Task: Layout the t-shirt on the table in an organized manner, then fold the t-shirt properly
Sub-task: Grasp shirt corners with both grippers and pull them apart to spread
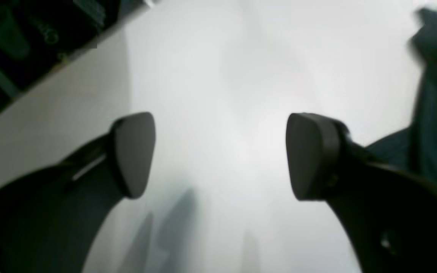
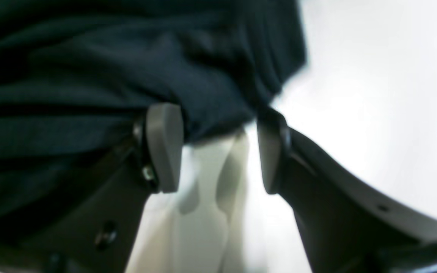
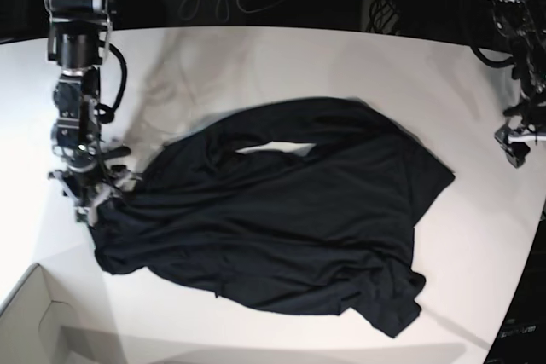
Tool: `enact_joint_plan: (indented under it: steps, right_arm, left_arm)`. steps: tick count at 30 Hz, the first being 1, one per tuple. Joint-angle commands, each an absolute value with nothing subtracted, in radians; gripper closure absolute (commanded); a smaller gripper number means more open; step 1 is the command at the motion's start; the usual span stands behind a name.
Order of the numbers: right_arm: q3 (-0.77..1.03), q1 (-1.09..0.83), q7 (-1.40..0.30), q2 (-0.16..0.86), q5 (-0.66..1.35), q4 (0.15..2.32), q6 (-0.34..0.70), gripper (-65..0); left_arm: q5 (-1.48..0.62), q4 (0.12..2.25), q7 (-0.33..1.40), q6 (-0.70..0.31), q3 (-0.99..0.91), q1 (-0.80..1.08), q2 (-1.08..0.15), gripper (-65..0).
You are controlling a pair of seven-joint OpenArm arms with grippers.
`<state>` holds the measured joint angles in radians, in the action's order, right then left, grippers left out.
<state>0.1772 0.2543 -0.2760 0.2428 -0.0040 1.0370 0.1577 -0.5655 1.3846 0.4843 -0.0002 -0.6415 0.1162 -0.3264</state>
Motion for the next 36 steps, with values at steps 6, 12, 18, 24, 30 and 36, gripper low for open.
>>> enact_joint_plan:
  steps: [6,12,18,24,30,36]
  right_arm:
    - [0.292,0.108,-0.248,0.18,0.001,1.402,0.145,-31.5]
    - [0.292,-0.151,-0.257,0.042,0.001,1.692,0.148,-31.5]
    - [0.228,-0.383,-0.251,-0.064,0.001,1.83,0.15,-31.5]
    - [0.077,-0.535,-0.249,-0.064,0.001,1.842,0.15,-31.1]
    - [0.018,-0.607,-0.249,-0.064,0.001,1.844,0.15,-31.0]
    - [-0.012,-0.621,-0.248,-0.064,0.001,1.844,0.15,-31.0]
  left_arm:
    - [-0.558,1.386,0.504,-0.005,-0.562,0.038,-0.297,-52.2]
    - [-0.558,1.274,0.503,-0.005,-0.458,-0.042,-0.285,-52.2]
    - [-0.558,1.184,0.503,-0.005,-0.349,-0.108,-0.285,-52.2]
    - [-0.559,1.092,0.503,-0.005,-0.268,-0.177,-0.268,-52.0]
    - [-0.561,1.01,0.503,-0.005,-0.209,-0.211,-0.265,-23.7]
    - [-0.57,1.021,0.512,-0.005,-0.216,-0.197,-0.294,-2.5]
